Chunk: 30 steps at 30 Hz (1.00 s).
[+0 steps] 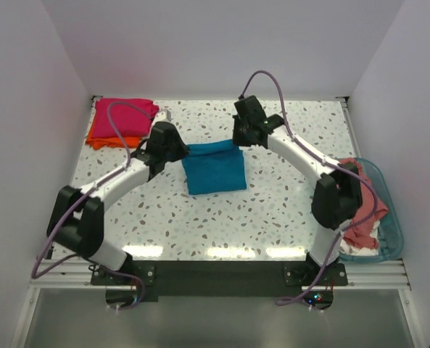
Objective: Fold and stack the t-shirts
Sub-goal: Fold the tshirt
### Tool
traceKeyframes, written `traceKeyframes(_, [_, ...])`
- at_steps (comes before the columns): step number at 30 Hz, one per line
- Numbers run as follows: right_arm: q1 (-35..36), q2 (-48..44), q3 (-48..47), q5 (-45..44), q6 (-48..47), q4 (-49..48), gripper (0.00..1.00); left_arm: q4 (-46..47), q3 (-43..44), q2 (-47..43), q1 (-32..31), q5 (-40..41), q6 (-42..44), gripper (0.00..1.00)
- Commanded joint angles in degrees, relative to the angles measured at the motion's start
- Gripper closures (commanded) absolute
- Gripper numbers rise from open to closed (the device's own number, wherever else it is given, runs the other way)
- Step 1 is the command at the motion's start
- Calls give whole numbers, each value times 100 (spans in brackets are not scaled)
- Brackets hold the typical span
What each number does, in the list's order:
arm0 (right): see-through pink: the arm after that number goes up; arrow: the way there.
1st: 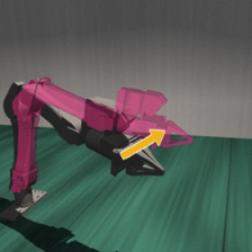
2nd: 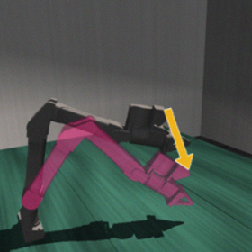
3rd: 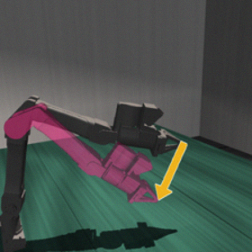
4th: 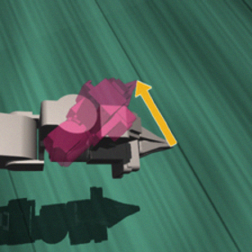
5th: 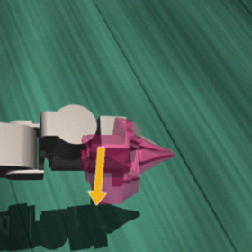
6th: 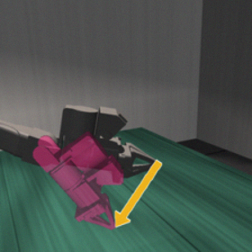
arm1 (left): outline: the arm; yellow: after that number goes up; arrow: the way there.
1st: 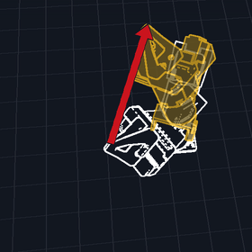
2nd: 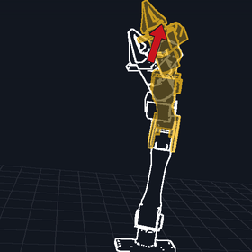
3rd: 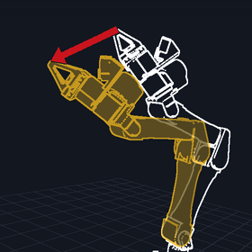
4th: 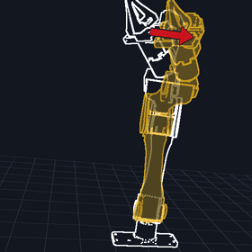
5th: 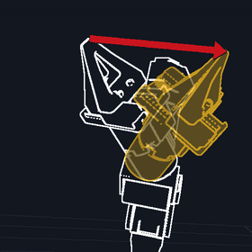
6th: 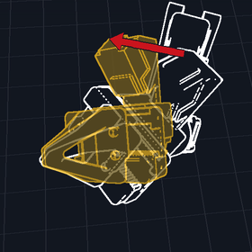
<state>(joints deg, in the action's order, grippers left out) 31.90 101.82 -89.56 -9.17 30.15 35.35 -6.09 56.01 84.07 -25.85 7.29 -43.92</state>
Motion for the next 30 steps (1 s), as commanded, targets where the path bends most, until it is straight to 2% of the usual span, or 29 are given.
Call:
traceKeyframes(1, [-298,855,-1122,354,-440,-20,100,775,812,854,465,-386,340,100])
traceKeyframes(3, [-500,1724,-2010,573,-510,155,96,907,1112,1566,737,-544,376,99])
traceKeyframes(4, [-544,2058,-2309,644,-528,252,90,1073,1236,1786,826,-666,376,92])
traceKeyframes(5, [-623,2322,-2929,714,-528,348,82,1179,1463,2171,888,-1024,419,83])
traceKeyframes(6, [-658,2803,-3223,732,-589,454,69,1189,1596,2340,940,-1115,411,68])
traceKeyframes(7, [-685,2965,-3495,671,-607,646,48,1250,1806,2464,1002,-1281,437,40])
traceKeyframes(8, [-703,3071,-3838,627,-633,718,40,1242,1878,2560,1029,-1309,481,34])
traceKeyframes(10, [-703,3072,-3946,417,-774,771,31,1233,1818,2448,1073,-1257,551,23])
traceKeyframes(13, [-703,2521,-3465,143,-783,623,30,848,1668,2070,1082,-906,595,18])
traceKeyframes(14, [-703,2353,-2950,83,-748,526,30,698,1555,1921,1082,-765,578,18])
traceKeyframes(19, [-598,1404,-1286,3,-686,-89,33,407,730,1586,1020,-887,402,18])
traceKeyframes(23, [-562,1078,-100,142,-756,-590,32,178,420,1594,967,-869,551,16])
traceKeyframes(30, [-545,1358,167,591,-765,-907,30,336,411,2078,880,-1405,736,11])
